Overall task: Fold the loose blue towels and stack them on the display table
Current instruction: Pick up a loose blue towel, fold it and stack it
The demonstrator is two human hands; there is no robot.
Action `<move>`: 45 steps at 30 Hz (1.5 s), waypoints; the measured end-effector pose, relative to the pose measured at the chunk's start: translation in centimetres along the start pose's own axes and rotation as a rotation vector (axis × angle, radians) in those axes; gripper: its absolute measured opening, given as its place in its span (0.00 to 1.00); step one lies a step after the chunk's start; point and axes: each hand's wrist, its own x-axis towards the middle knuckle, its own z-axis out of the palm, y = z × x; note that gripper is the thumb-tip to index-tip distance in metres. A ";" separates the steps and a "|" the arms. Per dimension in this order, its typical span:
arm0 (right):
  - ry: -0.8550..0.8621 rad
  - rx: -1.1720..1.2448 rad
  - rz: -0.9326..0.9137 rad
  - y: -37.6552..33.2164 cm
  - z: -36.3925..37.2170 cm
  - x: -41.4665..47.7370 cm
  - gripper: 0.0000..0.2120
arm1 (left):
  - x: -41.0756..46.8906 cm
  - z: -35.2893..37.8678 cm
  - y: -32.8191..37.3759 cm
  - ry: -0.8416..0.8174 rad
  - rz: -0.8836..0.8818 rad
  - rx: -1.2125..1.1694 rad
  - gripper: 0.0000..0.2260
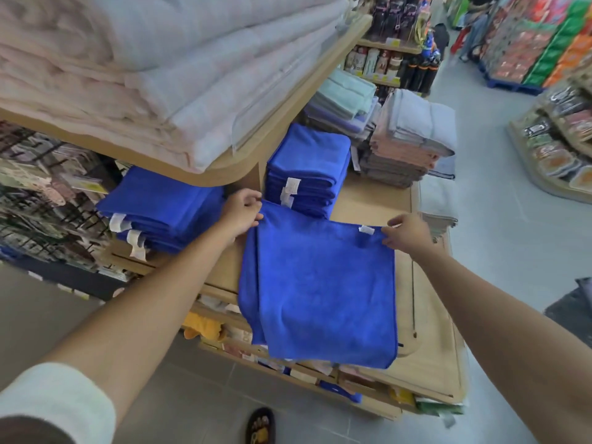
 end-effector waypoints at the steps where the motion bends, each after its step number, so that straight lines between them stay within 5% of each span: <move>1: 0.002 -0.032 0.005 0.1 0.7 -0.3 0.20 | -0.5 -0.2 -0.5 0.004 0.031 0.069 0.12; 3: 0.070 -0.138 -0.068 0.5 1.9 -1.6 0.27 | -3.0 -1.2 -1.8 0.075 0.177 0.202 0.12; 6: 0.164 -0.059 -0.361 1.9 4.6 -6.0 0.25 | -9.7 -2.7 -5.6 0.187 0.330 0.215 0.02; 10: 0.020 -0.240 -0.635 3.9 9.0 -13.1 0.22 | -18.8 -1.9 -12.9 0.216 0.174 0.086 0.02; 12: -0.022 -0.352 -0.631 4.5 10.3 -14.2 0.23 | -21.2 -0.6 -16.0 0.126 0.063 0.056 0.09; 17: 0.032 -0.494 -0.631 5.2 11.1 -14.6 0.26 | -23.1 1.8 -18.5 -0.018 -0.075 -0.001 0.09; 24: 0.081 -0.524 -0.655 5.4 11.2 -14.9 0.26 | -21.6 3.6 -17.7 0.004 -0.236 -0.202 0.03; 31: 0.098 -0.516 -0.659 5.6 11.5 -14.9 0.26 | -24.6 -0.7 -23.0 0.224 -0.397 -0.297 0.07; 39: 0.110 -0.522 -0.658 5.6 11.7 -14.8 0.25 | -23.5 -1.4 -21.4 -0.019 -0.359 -0.361 0.17; 45: 0.108 -0.520 -0.665 5.8 11.7 -14.7 0.26 | -23.2 -1.5 -21.2 0.192 -0.344 -0.260 0.08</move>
